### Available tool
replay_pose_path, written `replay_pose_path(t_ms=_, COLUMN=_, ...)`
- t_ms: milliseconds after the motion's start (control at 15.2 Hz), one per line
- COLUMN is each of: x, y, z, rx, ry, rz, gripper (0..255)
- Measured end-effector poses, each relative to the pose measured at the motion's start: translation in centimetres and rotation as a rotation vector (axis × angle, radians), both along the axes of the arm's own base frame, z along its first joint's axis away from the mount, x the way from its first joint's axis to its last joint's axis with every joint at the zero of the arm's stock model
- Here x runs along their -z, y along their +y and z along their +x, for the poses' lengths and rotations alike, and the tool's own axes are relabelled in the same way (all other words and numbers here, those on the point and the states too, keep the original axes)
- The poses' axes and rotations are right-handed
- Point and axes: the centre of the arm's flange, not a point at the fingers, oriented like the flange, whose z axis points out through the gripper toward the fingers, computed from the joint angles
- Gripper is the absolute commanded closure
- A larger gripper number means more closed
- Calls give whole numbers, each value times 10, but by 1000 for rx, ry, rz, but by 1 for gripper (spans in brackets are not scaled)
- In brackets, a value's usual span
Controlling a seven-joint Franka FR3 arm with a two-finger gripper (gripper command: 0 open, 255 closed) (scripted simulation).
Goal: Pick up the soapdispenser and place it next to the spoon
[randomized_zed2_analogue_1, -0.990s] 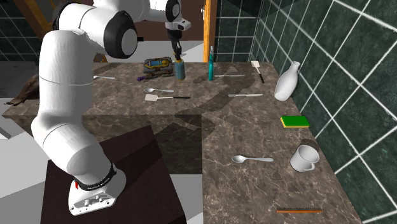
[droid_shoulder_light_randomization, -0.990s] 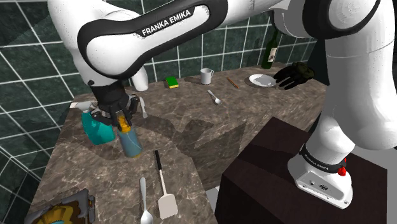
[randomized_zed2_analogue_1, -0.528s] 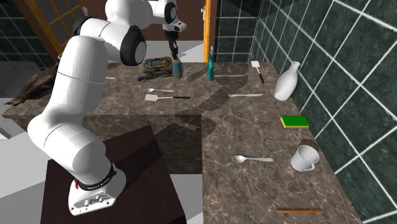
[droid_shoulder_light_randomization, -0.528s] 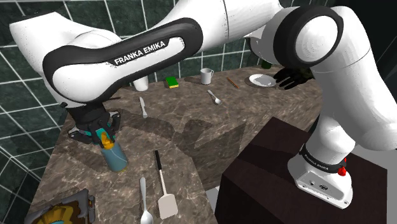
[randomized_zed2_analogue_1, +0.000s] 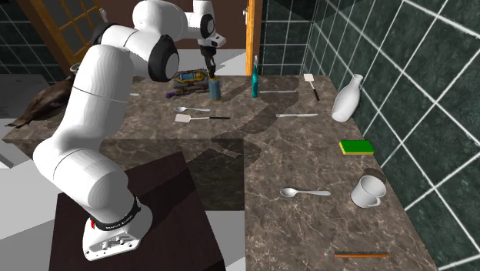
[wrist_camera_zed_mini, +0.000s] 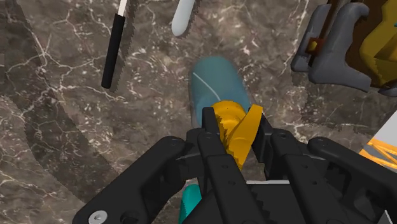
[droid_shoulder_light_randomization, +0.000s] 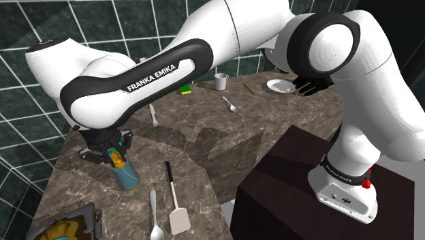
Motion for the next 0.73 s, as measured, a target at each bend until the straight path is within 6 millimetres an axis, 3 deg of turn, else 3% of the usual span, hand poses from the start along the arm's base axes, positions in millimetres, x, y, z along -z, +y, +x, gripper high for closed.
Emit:
replay_pose_path(t_ms=264, x=19, y=0, z=0, rx=0, ry=0, rz=0, gripper=255)
replay_pose_path(t_ms=660, x=22, y=0, z=-1, rx=0, ry=0, rz=0, gripper=255)
replay_pose_path(t_ms=726, x=22, y=0, z=-1, rx=0, ry=0, rz=0, gripper=0)
